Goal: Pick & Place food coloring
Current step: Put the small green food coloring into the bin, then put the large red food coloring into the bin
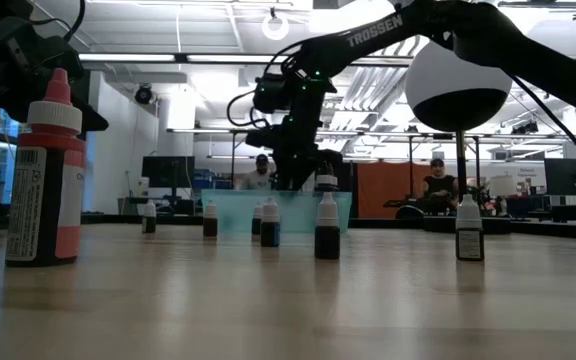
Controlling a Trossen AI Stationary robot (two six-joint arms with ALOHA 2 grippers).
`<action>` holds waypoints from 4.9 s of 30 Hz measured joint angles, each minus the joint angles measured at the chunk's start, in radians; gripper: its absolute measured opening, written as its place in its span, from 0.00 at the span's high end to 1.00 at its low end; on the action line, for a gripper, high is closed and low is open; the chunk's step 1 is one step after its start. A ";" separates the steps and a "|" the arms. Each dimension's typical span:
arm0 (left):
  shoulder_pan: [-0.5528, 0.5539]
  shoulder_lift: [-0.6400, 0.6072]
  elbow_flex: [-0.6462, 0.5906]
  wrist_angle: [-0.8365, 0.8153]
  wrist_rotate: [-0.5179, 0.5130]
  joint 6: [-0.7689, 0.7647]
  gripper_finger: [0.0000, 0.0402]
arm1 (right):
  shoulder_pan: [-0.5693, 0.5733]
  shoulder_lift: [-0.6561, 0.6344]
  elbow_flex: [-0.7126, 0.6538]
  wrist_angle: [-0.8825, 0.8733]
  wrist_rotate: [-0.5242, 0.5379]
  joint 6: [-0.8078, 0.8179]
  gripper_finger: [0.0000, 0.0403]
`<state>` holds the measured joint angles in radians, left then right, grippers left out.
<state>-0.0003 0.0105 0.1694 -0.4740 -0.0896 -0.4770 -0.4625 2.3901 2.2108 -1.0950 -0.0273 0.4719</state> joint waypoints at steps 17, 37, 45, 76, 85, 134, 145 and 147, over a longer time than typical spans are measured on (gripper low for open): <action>0.000 0.000 0.000 0.000 0.000 0.000 1.00 | 0.023 0.075 0.002 -0.008 -0.004 -0.001 0.83; 0.000 0.000 0.000 0.000 0.000 0.000 1.00 | 0.015 0.080 -0.002 -0.005 -0.032 -0.023 0.77; 0.000 0.000 0.000 0.000 0.000 0.000 1.00 | 0.011 0.080 -0.001 -0.006 -0.030 -0.034 0.63; 0.000 0.000 0.000 0.000 0.000 0.000 1.00 | 0.050 -0.265 0.000 0.025 -0.071 -0.336 0.57; 0.000 0.000 0.000 0.000 0.000 0.000 1.00 | 0.207 -0.359 0.001 0.014 -0.209 -0.493 0.58; 0.000 0.000 0.000 0.000 0.000 0.000 1.00 | 0.721 -0.298 -0.842 1.478 -0.005 -0.314 0.57; 0.000 0.000 0.000 0.000 0.000 0.000 1.00 | 0.725 -0.273 -0.846 1.496 0.037 -0.296 0.38; 0.000 0.000 0.000 0.000 0.000 0.000 1.00 | 0.731 -0.248 -0.846 1.516 0.037 -0.297 0.37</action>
<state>-0.0005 0.0109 0.1693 -0.4742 -0.0895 -0.4770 0.2687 2.1422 1.3647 0.4213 0.0092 0.1753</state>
